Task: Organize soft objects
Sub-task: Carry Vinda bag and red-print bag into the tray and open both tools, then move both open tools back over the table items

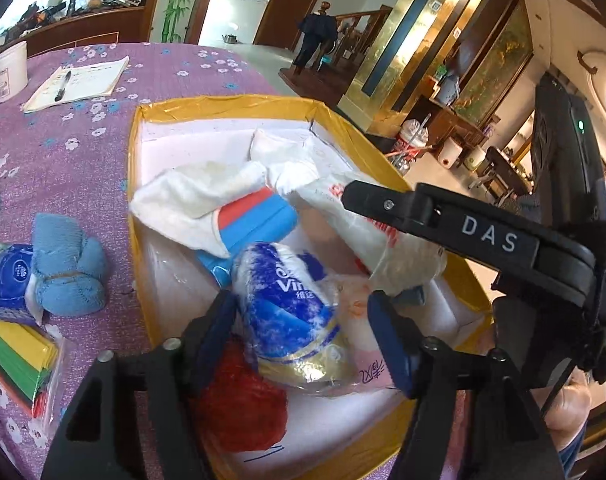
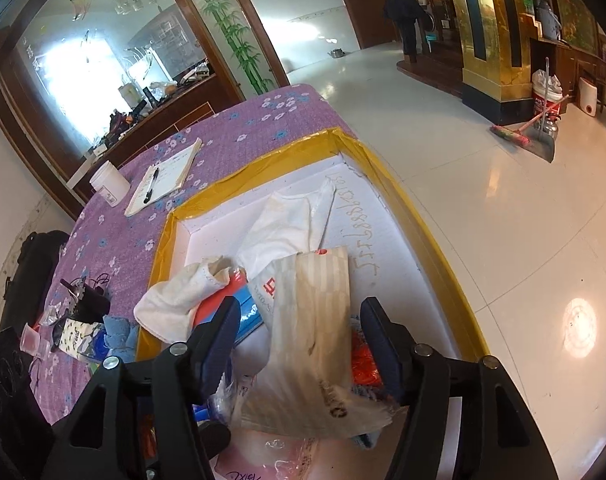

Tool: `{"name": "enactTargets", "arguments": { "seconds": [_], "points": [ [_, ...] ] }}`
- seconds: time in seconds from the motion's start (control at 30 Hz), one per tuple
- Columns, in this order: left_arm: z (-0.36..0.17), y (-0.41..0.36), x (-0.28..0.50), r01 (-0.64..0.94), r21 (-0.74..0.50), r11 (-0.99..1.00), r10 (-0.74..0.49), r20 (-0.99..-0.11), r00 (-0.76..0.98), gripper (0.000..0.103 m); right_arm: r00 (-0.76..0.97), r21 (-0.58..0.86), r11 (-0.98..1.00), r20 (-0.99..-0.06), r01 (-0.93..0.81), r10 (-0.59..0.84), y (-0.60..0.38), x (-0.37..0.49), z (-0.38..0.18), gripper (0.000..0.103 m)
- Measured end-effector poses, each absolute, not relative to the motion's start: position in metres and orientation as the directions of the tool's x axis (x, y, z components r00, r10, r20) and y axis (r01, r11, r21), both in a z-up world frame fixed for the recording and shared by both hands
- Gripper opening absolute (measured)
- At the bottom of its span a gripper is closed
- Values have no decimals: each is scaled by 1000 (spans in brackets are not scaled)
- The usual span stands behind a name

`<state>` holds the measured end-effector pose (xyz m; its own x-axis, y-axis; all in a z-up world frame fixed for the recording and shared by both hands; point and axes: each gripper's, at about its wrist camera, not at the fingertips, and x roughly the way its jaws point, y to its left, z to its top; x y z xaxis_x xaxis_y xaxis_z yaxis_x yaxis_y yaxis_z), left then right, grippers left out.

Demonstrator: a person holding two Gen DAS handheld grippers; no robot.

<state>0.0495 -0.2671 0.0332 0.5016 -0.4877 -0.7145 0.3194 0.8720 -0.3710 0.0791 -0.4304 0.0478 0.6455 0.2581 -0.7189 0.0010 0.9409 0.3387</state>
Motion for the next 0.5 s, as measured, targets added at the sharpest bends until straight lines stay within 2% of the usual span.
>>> {"name": "enactTargets", "arguments": {
  "seconds": [0.2,0.27,0.5],
  "points": [
    [44,-258,44,327,-390,861,-508,-691,513,68,688,352,936,-678,-5,259,-432,60,66,67],
    [50,-254,38,333,-393,857,-515,-679,524,68,711,363,932,-653,-11,263,-430,50,75,72],
    [63,-227,18,337,-397,854,-520,-646,558,68,734,420,902,-583,-96,349,-408,20,96,75]
  ]
}}
